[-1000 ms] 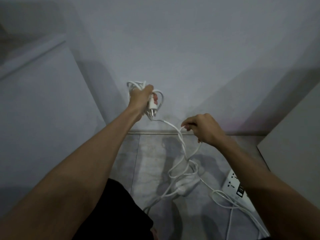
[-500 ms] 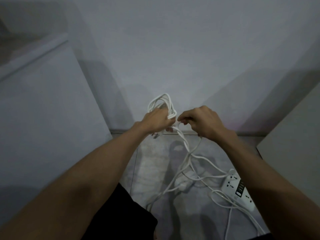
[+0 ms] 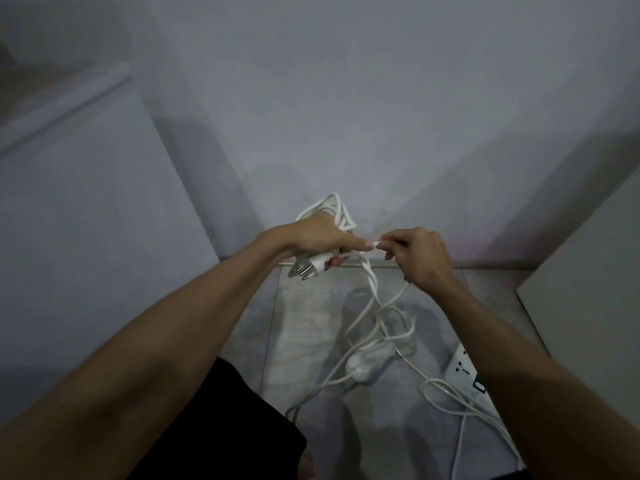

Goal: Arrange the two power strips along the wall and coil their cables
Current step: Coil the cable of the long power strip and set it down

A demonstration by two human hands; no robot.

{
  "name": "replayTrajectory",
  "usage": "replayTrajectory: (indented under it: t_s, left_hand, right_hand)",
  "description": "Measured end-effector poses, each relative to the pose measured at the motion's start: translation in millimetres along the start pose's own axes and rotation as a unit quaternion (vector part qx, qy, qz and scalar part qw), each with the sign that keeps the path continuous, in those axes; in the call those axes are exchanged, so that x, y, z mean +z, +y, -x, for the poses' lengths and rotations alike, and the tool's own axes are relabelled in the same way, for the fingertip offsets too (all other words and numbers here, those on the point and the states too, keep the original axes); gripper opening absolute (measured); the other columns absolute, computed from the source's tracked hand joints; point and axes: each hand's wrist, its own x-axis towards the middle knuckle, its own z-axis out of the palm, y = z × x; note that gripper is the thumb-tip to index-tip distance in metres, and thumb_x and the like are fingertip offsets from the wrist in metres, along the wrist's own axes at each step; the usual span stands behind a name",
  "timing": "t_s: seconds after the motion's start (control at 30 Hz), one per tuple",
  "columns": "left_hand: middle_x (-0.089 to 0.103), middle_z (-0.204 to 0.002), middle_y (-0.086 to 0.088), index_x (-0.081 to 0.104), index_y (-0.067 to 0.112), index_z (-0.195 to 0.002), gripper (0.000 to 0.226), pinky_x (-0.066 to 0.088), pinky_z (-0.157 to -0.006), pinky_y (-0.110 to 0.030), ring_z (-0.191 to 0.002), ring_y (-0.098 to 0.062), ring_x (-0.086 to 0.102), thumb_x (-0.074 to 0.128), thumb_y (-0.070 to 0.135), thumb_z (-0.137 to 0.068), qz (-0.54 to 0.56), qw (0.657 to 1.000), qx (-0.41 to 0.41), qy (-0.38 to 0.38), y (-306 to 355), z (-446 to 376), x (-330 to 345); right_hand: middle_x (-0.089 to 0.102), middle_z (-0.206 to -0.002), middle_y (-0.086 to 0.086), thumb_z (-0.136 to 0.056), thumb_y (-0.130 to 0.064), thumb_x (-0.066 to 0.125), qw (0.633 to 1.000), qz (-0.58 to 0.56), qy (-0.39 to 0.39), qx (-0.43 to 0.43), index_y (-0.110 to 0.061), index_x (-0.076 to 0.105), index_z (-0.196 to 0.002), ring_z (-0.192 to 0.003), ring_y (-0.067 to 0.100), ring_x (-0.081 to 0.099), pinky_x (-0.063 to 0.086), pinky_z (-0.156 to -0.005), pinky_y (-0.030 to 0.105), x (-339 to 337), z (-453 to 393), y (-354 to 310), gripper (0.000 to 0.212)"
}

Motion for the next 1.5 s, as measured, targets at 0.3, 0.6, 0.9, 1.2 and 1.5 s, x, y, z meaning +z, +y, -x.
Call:
replayTrajectory:
  t_s: [0.3, 0.6, 0.9, 1.2, 1.5]
  left_hand:
    - [0.053, -0.033, 0.003, 0.053, 0.011, -0.039, 0.053, 0.047, -0.059, -0.023, -0.037, -0.007, 0.052, 0.067, 0.04, -0.081, -0.164, 0.97, 0.101, 0.148, 41.4, 42.8, -3.0]
    - [0.062, -0.045, -0.007, 0.062, 0.008, -0.042, 0.059, 0.054, -0.062, -0.032, -0.045, -0.02, 0.062, 0.068, 0.056, -0.076, -0.201, 0.95, 0.04, 0.234, -28.4, 53.8, -64.7]
    - [0.044, -0.053, 0.003, 0.039, 0.014, -0.053, 0.061, 0.031, -0.044, -0.017, -0.051, -0.015, 0.048, 0.088, 0.049, -0.056, -0.289, 0.943, -0.008, 0.166, -65.1, 45.9, -32.1]
    - [0.067, -0.063, 0.002, 0.059, 0.013, -0.055, 0.038, 0.047, -0.06, -0.027, -0.069, -0.018, 0.065, 0.069, 0.048, -0.067, -0.416, 0.903, 0.016, 0.11, -61.4, 56.4, -11.7]
    - [0.054, -0.048, 0.001, 0.062, 0.014, -0.048, 0.034, 0.042, -0.053, -0.024, -0.049, -0.012, 0.047, 0.067, 0.014, -0.083, 0.086, 0.993, -0.037, -0.071, -24.3, 32.6, -8.1]
  right_hand:
    - [0.075, -0.078, 0.01, -0.085, -0.026, 0.064, 0.987, -0.005, 0.02, 0.162, -0.015, 0.078, -0.088, -0.073, 0.026, 0.069, 0.054, -0.075, 0.032, -10.0, -10.1, 79.2, 0.018]
    - [0.071, -0.101, 0.018, -0.085, -0.029, 0.061, 0.944, 0.041, 0.068, 0.321, -0.015, 0.075, -0.097, -0.097, 0.036, 0.065, 0.054, -0.088, 0.043, -19.6, 22.2, 152.2, 0.023]
    - [0.074, -0.085, 0.012, -0.089, -0.024, 0.052, 0.94, -0.012, 0.048, 0.337, -0.01, 0.075, -0.085, -0.089, 0.034, 0.068, 0.055, -0.084, 0.046, 1.0, 33.2, 155.4, 0.027]
    - [0.069, -0.101, 0.015, -0.091, -0.035, 0.051, 0.948, 0.068, 0.043, 0.308, -0.019, 0.07, -0.095, -0.097, 0.035, 0.063, 0.05, -0.085, 0.042, -13.1, 28.2, 158.3, 0.025]
    - [0.068, -0.118, 0.009, -0.088, -0.021, 0.057, 0.993, 0.094, -0.057, -0.034, -0.015, 0.066, -0.116, -0.112, 0.028, 0.061, 0.043, -0.095, 0.033, 11.6, 9.4, 61.8, 0.031]
